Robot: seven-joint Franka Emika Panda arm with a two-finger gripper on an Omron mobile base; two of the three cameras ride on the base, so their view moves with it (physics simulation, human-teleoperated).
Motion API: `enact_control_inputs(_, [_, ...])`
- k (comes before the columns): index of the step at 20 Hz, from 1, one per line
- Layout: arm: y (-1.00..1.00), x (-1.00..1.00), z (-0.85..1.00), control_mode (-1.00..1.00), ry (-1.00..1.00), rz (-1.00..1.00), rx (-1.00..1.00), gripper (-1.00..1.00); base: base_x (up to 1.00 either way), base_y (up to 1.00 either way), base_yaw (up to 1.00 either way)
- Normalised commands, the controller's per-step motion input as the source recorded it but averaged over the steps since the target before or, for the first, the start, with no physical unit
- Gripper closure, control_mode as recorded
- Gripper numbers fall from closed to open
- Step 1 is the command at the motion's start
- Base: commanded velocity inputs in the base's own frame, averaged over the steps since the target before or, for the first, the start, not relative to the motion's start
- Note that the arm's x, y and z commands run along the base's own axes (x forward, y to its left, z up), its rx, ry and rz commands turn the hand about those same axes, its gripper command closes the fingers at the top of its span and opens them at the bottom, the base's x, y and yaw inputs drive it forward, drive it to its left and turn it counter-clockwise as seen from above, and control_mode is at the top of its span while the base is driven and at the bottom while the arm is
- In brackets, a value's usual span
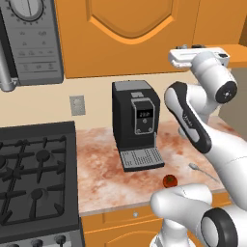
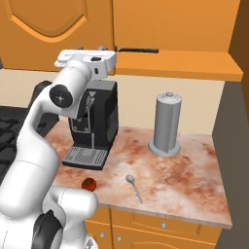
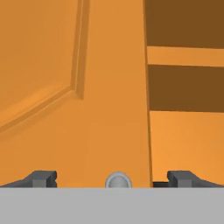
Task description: Pick the pan from the cabinet and place it on the stove. Then turn on the stove burner for the pan.
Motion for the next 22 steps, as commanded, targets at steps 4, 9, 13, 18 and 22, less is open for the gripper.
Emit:
enact_control_inputs(4, [0.00, 0.09, -0.09, -1.00, -0.06, 0.00, -0.03, -1.00, 0.00, 0.00, 0.00])
enact_control_inputs(9, [0.00, 0.08, -0.10, -1.00, -0.04, 0.00, -0.04, -1.00, 0.00, 0.00, 0.00])
enact_control_inputs(13, [0.00, 0.10, -0.07, -1.00, -0.03, 0.00, -0.03, -1.00, 0.00, 0.00, 0.00])
enact_control_inputs(18, [0.00, 0.18, -0.03, -1.00, -0.01, 0.00, -0.03, -1.00, 0.00, 0.00, 0.00])
enact_control_inputs(22, [0.00, 0.23, -0.02, -1.00, 0.00, 0.00, -0.03, -1.00, 0.00, 0.00, 0.00])
